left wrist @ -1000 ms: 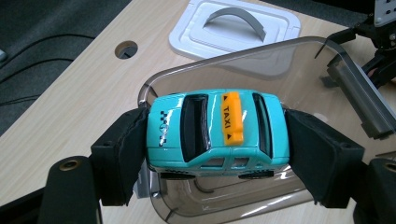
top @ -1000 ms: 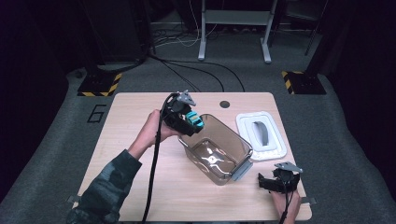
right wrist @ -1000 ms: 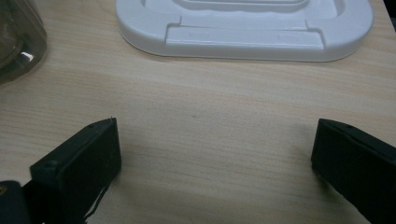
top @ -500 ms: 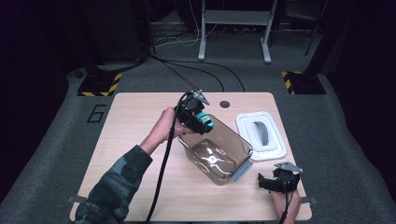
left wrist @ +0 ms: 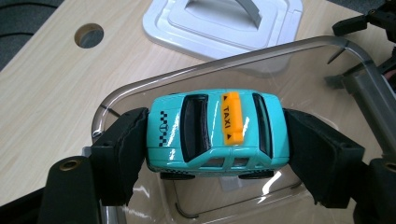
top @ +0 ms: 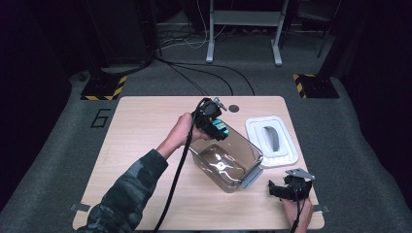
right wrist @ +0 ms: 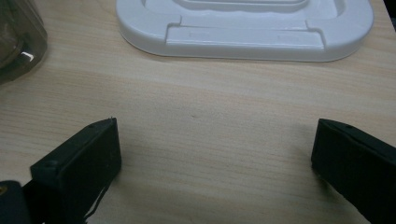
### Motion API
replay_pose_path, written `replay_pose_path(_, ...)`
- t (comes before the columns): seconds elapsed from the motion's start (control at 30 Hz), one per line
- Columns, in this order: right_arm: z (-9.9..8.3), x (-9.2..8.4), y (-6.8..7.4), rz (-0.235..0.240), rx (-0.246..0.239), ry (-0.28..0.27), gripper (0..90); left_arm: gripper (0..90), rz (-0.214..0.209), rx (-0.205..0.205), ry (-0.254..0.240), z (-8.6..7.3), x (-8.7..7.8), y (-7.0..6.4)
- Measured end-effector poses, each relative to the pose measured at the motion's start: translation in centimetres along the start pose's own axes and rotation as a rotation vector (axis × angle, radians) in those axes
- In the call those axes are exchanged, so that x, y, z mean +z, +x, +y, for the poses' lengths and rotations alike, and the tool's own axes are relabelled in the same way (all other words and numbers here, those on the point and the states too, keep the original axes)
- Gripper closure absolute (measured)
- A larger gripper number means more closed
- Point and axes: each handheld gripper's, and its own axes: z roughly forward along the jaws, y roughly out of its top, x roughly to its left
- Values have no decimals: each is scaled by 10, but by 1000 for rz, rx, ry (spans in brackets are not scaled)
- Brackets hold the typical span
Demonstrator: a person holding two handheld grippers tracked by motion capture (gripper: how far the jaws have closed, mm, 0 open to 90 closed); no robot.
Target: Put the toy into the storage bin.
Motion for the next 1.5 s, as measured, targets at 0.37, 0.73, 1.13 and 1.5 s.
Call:
replay_pose_path(0.37,0,0,0,0,0,0,10,246,-20,-34,48,3,29,3)
replay_pose_path(0.73,0,0,0,4,-1,3,11,246,-18,-59,95,5,56,1)
replay_pose_path(1.13,0,0,0,4,-6,-3,11,245,-14,-84,143,6,75,-1)
replay_pose_path(1.5,0,0,0,5,-4,-1,11,245,-3,-97,170,7,84,0)
